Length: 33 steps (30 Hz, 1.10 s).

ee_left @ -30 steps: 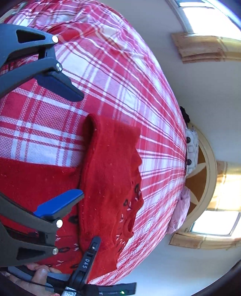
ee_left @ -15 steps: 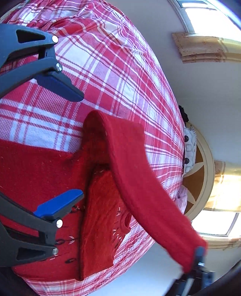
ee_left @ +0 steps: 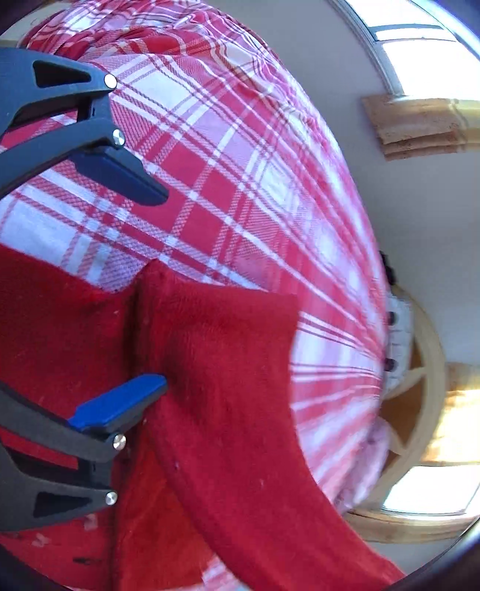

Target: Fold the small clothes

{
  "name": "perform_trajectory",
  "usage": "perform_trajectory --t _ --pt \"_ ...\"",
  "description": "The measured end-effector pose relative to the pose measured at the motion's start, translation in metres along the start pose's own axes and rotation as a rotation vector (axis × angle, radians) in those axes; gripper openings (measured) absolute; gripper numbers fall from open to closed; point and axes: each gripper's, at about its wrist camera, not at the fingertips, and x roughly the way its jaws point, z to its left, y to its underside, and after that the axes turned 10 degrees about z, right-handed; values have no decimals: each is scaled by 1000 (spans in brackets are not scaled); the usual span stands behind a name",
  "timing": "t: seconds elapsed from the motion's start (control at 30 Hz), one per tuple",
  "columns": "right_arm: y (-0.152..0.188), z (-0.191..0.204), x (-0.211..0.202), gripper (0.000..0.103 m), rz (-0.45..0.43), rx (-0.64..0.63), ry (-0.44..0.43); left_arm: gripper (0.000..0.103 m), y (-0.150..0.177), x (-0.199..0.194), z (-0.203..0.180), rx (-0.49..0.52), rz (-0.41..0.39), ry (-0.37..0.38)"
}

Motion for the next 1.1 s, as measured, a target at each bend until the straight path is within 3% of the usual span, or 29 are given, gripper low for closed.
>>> perform_trajectory --t 0.07,0.2,0.3,0.37,0.4,0.53,0.67,0.9,1.0,1.1 --pt "-2 -2 2 8 6 -2 3 96 7 -17 0 12 -59 30" --pt "-5 0 1 8 -16 2 -9 99 15 -24 -13 65 -75 81" --pt "-7 2 -8 8 -50 6 -16 99 15 -9 -25 80 -29 32" --pt "-8 2 -15 8 -65 1 -12 99 11 4 -28 70 -11 -46" --pt "-8 0 -20 8 -71 -3 -5 98 6 14 -27 52 21 -129" --pt "3 -23 -32 8 -63 19 41 98 -5 25 7 -141 92 -159" --pt "35 -69 -29 8 1 75 79 98 -5 28 20 -179 100 -146" --pt "141 -154 35 8 287 163 237 98 -3 29 18 -167 99 -138" --pt "171 -173 47 8 335 190 263 98 -2 26 19 -154 105 -117" --pt "175 -178 42 9 296 209 239 98 -2 24 22 -127 117 -101"
